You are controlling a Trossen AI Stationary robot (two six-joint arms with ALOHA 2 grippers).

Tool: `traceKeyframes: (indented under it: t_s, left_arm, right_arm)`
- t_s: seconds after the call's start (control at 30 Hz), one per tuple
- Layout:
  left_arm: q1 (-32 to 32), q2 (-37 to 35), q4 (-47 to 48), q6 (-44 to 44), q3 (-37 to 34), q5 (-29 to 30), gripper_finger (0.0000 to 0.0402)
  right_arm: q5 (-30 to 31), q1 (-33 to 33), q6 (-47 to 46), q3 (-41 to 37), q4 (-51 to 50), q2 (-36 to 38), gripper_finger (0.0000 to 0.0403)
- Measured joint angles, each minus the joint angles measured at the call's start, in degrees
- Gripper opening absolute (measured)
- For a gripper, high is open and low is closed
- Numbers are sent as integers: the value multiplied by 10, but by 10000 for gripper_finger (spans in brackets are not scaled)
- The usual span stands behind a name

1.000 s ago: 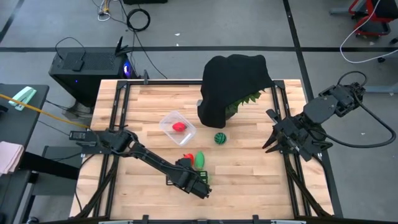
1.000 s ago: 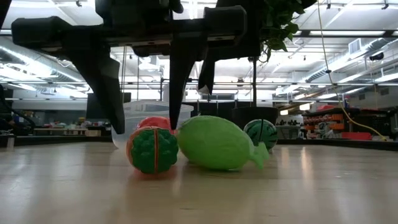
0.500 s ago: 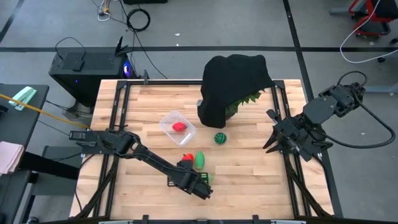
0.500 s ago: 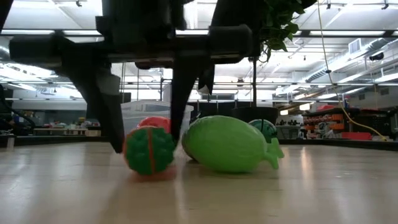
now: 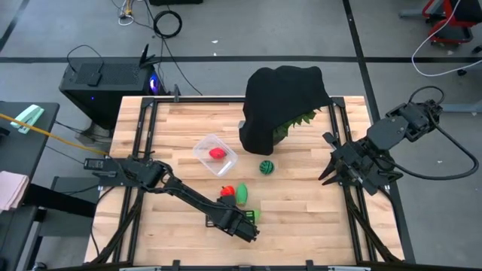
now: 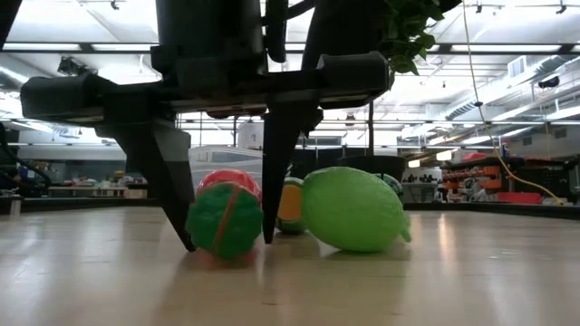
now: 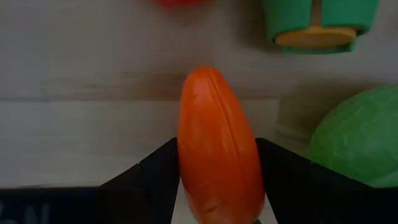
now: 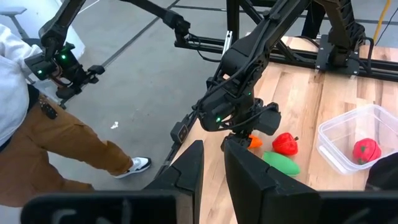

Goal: Pick and placing Produce into tupperware
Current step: Put the orange carrot into the transparent bin

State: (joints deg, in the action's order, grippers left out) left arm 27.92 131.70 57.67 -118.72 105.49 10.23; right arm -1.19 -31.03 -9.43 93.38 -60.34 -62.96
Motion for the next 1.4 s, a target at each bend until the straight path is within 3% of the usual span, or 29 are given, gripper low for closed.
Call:
traceKeyframes:
  t_s: [0.5,0.83,1.4]
  left_arm:
    - [0,0,-13,12,1,0,201]
    - [0,-1,1,53,67,40,196]
    - [-28,-1,230,149,251,123,202]
  right_arm:
    - [0,0,2,0,-1,0,71]
    - [0,0,2,0,-1,0,71]
    - [0,0,-5,0,-1,0,71]
